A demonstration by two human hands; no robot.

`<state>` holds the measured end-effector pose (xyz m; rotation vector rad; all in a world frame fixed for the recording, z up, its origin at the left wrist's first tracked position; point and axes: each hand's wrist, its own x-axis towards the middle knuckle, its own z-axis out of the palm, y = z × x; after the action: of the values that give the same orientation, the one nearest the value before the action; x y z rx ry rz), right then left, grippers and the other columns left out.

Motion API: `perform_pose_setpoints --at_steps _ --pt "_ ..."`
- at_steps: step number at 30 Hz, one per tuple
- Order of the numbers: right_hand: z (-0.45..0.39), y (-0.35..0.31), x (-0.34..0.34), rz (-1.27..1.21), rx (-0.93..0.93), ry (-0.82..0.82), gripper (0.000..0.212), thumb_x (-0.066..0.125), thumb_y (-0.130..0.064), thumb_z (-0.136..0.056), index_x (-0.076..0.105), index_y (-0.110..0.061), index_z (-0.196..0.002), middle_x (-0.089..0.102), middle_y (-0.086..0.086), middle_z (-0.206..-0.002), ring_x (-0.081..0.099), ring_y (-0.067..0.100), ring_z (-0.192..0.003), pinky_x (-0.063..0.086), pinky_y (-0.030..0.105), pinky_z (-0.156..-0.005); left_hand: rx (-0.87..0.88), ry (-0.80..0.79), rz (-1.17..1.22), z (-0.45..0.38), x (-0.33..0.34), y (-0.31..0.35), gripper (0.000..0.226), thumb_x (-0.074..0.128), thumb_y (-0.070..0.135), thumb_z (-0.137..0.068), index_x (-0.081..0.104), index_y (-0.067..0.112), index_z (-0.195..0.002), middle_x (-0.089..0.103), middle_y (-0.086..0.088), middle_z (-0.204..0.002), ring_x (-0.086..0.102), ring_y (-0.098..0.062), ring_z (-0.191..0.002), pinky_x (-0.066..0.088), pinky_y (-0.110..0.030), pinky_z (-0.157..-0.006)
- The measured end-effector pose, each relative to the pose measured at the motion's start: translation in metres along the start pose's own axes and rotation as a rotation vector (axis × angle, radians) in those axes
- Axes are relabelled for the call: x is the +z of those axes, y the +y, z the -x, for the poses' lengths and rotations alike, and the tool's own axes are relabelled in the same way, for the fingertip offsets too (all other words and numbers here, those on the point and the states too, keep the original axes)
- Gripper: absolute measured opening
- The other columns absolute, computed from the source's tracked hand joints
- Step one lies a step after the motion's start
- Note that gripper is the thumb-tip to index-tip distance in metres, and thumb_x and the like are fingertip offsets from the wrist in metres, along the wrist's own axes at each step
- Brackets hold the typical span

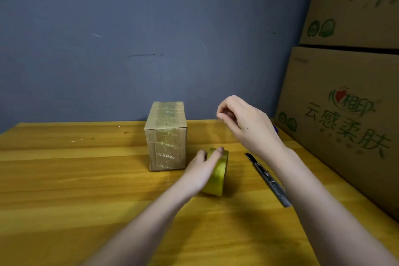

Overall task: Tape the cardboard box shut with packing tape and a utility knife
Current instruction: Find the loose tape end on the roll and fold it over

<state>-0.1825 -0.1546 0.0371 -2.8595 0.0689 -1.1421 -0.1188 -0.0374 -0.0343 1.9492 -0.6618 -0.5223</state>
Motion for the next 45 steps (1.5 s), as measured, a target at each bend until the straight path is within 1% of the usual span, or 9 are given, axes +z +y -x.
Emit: perform_pose_setpoints --at_steps 2,4,6,9,15,21,24,30,45 --pt "-0.003 0.004 -0.001 0.014 -0.021 -0.059 0.012 0.044 -0.034 -0.096 0.051 -0.024 -0.096 0.055 -0.011 -0.094 0.049 0.006 -0.074 0.046 0.027 -0.061 0.092 0.076 -0.399 0.000 -0.010 -0.002 0.063 0.027 0.068 -0.087 0.054 0.015 -0.107 0.063 -0.012 -0.116 0.057 -0.031 -0.106 0.045 -0.035 -0.088" --pt "-0.003 0.007 -0.001 0.028 -0.043 -0.074 0.012 0.045 -0.034 -0.095 0.051 -0.024 -0.097 0.054 -0.011 -0.092 0.049 0.006 -0.073 0.047 0.028 -0.061 0.225 0.230 -0.538 0.000 -0.023 0.002 0.053 0.030 0.069 -0.085 0.049 0.020 -0.092 0.065 -0.006 -0.094 0.060 -0.029 -0.089 0.046 -0.036 -0.072" --pt "-0.004 0.009 -0.002 0.034 -0.049 -0.072 0.011 0.046 -0.033 -0.095 0.051 -0.024 -0.097 0.054 -0.011 -0.091 0.048 0.006 -0.073 0.047 0.027 -0.060 0.413 0.334 -0.353 -0.004 -0.034 0.009 0.035 0.046 0.056 -0.087 0.048 0.022 -0.090 0.061 0.002 -0.086 0.059 -0.020 -0.080 0.046 -0.035 -0.068" --pt "-0.005 0.011 -0.001 0.031 -0.052 -0.075 0.011 0.047 -0.034 -0.095 0.052 -0.025 -0.098 0.055 -0.009 -0.092 0.051 0.008 -0.074 0.049 0.027 -0.060 0.565 0.270 0.056 -0.013 -0.040 0.021 0.016 0.064 0.025 -0.086 0.055 0.019 -0.098 0.063 0.005 -0.092 0.061 -0.010 -0.085 0.051 -0.029 -0.078" --pt "-0.005 0.012 0.001 0.035 -0.055 -0.058 0.013 0.048 -0.036 -0.093 0.054 -0.026 -0.098 0.055 -0.009 -0.092 0.052 0.007 -0.075 0.053 0.030 -0.061 0.587 0.199 0.251 -0.022 -0.034 0.029 0.016 0.064 0.006 -0.085 0.059 0.021 -0.080 0.063 0.004 -0.082 0.066 -0.018 -0.069 0.048 -0.011 -0.062" --pt "0.006 0.018 0.010 -0.118 0.100 0.121 0.030 0.056 -0.044 -0.086 0.055 -0.028 -0.112 0.051 -0.008 -0.089 0.049 0.007 -0.071 0.048 0.022 -0.058 0.608 0.227 0.269 -0.031 -0.029 0.026 0.012 0.064 0.007 -0.085 0.061 0.017 -0.079 0.061 -0.021 -0.099 0.065 -0.018 -0.067 0.047 -0.012 -0.062" --pt "0.016 0.019 0.022 -0.408 0.265 0.237 0.031 0.067 -0.037 -0.081 0.058 -0.027 -0.109 0.054 -0.009 -0.096 0.056 0.007 -0.081 0.049 0.020 -0.066 0.601 0.238 0.317 -0.033 -0.023 0.025 0.009 0.063 0.008 -0.086 0.060 0.013 -0.080 0.061 -0.017 -0.096 0.062 -0.010 -0.063 0.047 -0.013 -0.062" --pt "0.032 0.012 0.041 -0.840 0.428 0.275 0.024 0.072 -0.010 -0.080 0.060 -0.017 -0.100 0.065 -0.005 -0.086 0.063 0.010 -0.082 0.053 0.035 -0.076 0.588 0.214 0.349 -0.034 -0.020 0.025 0.011 0.063 0.010 -0.086 0.059 0.015 -0.078 0.062 -0.005 -0.086 0.060 -0.006 -0.061 0.048 -0.014 -0.063" --pt "0.042 0.003 0.034 -0.875 0.368 0.349 0.009 0.055 -0.004 -0.091 0.054 -0.013 -0.092 0.069 0.002 -0.085 0.068 0.016 -0.087 0.054 0.041 -0.080 0.480 0.173 0.350 -0.024 -0.026 0.036 0.021 0.063 0.019 -0.086 0.057 0.013 -0.067 0.055 0.004 -0.064 0.048 0.005 -0.056 0.038 -0.006 -0.055"
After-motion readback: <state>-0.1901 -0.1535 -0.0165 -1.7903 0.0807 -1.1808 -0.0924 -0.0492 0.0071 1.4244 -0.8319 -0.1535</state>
